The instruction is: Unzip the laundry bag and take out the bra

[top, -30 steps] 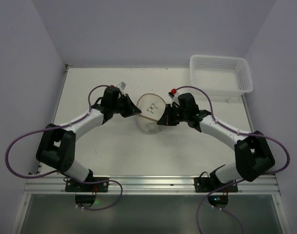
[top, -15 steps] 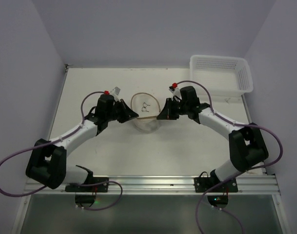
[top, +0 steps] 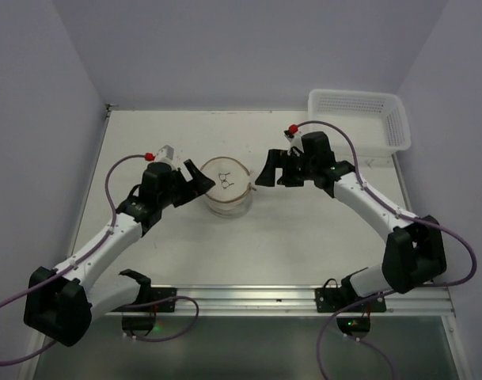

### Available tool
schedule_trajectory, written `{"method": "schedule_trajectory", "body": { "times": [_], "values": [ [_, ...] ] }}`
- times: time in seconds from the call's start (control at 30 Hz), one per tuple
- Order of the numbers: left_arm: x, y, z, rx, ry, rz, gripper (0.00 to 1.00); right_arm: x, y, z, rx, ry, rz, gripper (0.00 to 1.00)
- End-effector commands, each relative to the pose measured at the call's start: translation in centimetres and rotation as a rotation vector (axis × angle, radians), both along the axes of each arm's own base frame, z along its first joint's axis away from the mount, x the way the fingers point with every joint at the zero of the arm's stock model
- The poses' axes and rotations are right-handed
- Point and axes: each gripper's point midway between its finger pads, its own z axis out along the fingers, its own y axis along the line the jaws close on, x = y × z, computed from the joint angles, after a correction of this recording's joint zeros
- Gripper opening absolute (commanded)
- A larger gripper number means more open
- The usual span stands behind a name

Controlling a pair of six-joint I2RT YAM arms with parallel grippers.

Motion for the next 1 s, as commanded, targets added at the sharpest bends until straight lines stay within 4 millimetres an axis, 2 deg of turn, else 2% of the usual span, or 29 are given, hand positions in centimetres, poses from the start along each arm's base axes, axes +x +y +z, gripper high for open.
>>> {"method": "schedule_trajectory", "body": {
  "times": [0.0,0.07,0.2,0.37,0.5,0.63,0.73,0.77,0.83,0.87,0.97],
  "values": [
    [3.3,2.9,2.5,0.156,-0.081,0.059,0.9,0.3,-1.9,4.6,-0.029,-0.146,-0.083,0.98],
    [4.7,3.0,2.8,0.197,-0.081,0.038,0.87,-0.1,-2.5,6.0,-0.016,-0.185,-0.111,0.98],
    [6.5,2.7,2.5,0.231,-0.068,-0.001,0.72,-0.7,-3.3,7.3,-0.01,-0.227,-0.142,0.98],
    [7.6,2.9,0.8,0.302,-0.032,-0.03,0.65,-1.5,-3.9,7.5,-0.007,-0.244,-0.152,0.98],
    [7.9,2.1,0.8,0.292,-0.048,-0.077,0.51,-1.9,-4.1,7.3,-0.005,-0.242,-0.155,0.98],
    [7.8,1.3,0.6,0.267,-0.061,-0.121,0.43,-2.2,-4.1,6.9,0.0,-0.232,-0.154,0.98],
    [7.6,0.9,0.3,0.258,-0.059,-0.141,0.32,-2.3,-4.0,6.8,0.004,-0.231,-0.155,0.97],
    [7.4,0.9,0.2,0.256,-0.056,-0.145,0.24,-2.4,-4.1,6.8,0.006,-0.232,-0.157,0.98],
    [7.4,0.8,0.2,0.254,-0.058,-0.152,0.15,-2.4,-4.1,6.9,0.009,-0.235,-0.157,0.97],
    [7.4,0.8,0.3,0.253,-0.062,-0.153,0.08,-2.5,-4.1,6.9,0.01,-0.234,-0.158,0.97],
    [7.3,0.5,0.8,0.249,-0.078,-0.161,0.0,-2.6,-4.1,6.8,0.016,-0.23,-0.159,0.97]
  ]
}}
